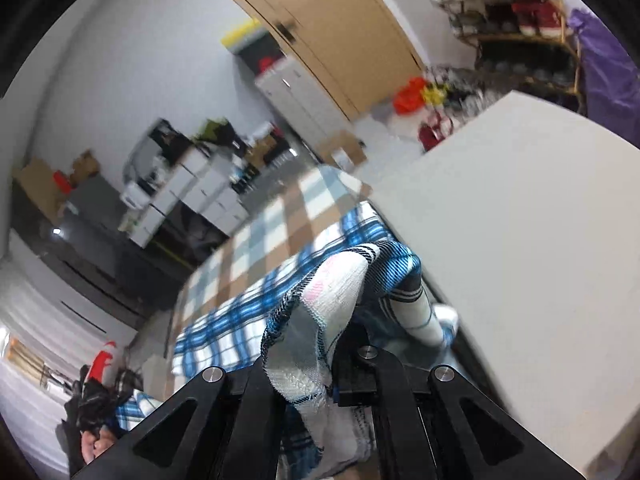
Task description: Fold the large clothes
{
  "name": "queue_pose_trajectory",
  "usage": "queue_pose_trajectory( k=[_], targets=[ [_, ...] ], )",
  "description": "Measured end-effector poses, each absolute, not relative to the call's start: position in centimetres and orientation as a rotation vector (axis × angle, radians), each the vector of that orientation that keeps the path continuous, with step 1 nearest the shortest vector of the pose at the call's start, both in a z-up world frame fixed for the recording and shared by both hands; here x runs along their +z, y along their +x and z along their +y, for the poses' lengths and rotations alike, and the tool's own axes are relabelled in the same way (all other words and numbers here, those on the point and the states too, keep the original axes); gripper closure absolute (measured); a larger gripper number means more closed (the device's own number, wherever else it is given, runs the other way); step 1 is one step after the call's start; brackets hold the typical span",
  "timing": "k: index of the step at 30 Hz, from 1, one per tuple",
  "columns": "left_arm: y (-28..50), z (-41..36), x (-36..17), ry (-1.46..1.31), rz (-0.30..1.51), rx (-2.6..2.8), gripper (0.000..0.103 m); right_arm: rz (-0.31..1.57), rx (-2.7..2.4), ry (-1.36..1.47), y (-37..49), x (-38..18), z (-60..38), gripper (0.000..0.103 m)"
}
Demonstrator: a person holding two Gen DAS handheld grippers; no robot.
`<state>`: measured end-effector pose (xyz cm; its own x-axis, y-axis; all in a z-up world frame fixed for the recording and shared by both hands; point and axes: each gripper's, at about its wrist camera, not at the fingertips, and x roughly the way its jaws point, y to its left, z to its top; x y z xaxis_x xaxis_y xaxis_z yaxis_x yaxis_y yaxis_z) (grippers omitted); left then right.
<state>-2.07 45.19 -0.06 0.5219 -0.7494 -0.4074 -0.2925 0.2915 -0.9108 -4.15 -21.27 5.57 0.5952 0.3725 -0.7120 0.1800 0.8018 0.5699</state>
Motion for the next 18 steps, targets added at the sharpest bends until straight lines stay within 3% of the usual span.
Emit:
queue_pose_trajectory(
  k=[10,15,18],
  targets=[
    [7.5,44.2,-2.0,-1.287,1.066,-0.287,0.103,1.25,0.054,0.458,13.0,-0.3,-19.2,0.101],
    [9.0,45.5,-4.8,-1.365,1.169,-0.21,0.103,1.404,0.056,0.542,17.2,-4.4,-20.2,0.095],
    [9.1,46.4,-5.4,-1.388,1.165,-0.203,0.071,1.368,0.064,0.632,17.9,-4.5,-21.5,0.089]
  ],
)
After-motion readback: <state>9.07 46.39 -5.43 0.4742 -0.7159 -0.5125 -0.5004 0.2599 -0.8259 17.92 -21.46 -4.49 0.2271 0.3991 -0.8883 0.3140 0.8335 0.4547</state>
